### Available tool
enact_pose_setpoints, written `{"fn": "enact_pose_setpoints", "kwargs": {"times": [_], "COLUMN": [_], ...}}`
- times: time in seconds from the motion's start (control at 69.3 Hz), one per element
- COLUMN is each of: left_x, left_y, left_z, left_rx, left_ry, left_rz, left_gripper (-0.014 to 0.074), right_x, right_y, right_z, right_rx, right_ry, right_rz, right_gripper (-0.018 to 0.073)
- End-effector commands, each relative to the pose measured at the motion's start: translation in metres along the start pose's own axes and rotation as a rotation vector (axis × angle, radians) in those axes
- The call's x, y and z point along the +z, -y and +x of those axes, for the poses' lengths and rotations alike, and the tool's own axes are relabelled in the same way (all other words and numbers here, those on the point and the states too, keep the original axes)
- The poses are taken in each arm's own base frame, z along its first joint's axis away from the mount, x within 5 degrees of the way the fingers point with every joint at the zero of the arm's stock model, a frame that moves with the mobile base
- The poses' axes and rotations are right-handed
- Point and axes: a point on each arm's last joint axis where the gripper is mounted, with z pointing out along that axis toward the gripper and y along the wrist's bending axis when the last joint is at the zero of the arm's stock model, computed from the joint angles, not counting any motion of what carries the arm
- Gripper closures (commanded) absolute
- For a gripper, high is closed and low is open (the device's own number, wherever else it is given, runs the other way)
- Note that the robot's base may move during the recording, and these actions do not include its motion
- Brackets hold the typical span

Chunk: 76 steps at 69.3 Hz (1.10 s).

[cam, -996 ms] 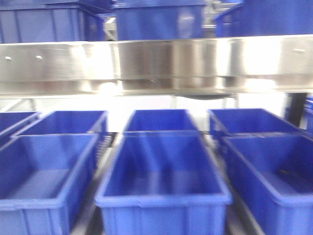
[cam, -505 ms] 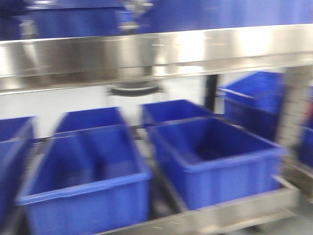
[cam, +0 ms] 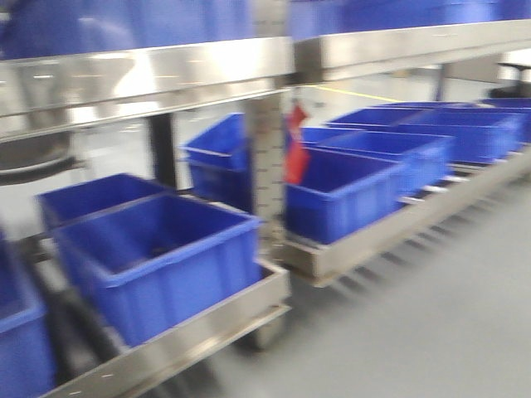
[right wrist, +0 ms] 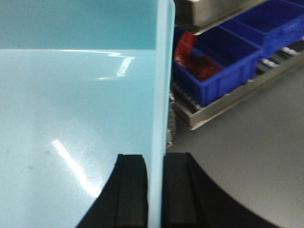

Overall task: Move two blue bins to right shelf middle
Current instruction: 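Back the base away from the rack and turn toward the aisle, then drive the base along the aisle carrying both bins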

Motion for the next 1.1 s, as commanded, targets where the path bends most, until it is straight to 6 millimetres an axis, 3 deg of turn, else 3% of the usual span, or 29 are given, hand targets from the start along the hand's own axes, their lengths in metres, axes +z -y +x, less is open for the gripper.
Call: {"fn": "enact_pose_setpoints", "kwargs": {"times": [0.0,1.082], "left_x": [-0.0117,-0.0117], "left_y": [0.0105,0.0105], "left_z": [-0.0117,-0.0117], "left_rx": [-0.04,-0.04], "left_ry": [0.109,0.109], "left_rz": [0.114,0.114], "left_gripper": [0.0707,0.0707], "right_x": [-0.0133,-0.0133], "right_y": [-0.0106,-0.0106], "right_z": [-0.0113,-0.0113], "right_rx": [0.041,0.041], "right_ry": [0.106,0.106], "right_rz": [-0.124,-0.124], "right_gripper": [0.0721,0.0721]}}
